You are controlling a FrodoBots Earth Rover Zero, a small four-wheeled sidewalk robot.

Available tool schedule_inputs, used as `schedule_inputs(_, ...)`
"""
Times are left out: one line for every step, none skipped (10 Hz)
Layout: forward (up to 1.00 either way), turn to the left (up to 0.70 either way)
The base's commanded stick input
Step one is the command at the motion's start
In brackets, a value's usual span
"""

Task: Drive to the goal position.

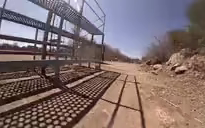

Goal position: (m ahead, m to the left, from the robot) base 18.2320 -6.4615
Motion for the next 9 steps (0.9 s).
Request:
schedule_inputs(0.85, -0.27)
schedule_inputs(0.85, -0.27)
schedule_inputs(0.85, -0.23)
schedule_inputs(0.85, -0.10)
schedule_inputs(0.85, 0.00)
schedule_inputs(0.85, 0.00)
schedule_inputs(0.85, 0.00)
schedule_inputs(0.85, 0.00)
schedule_inputs(0.85, 0.00)
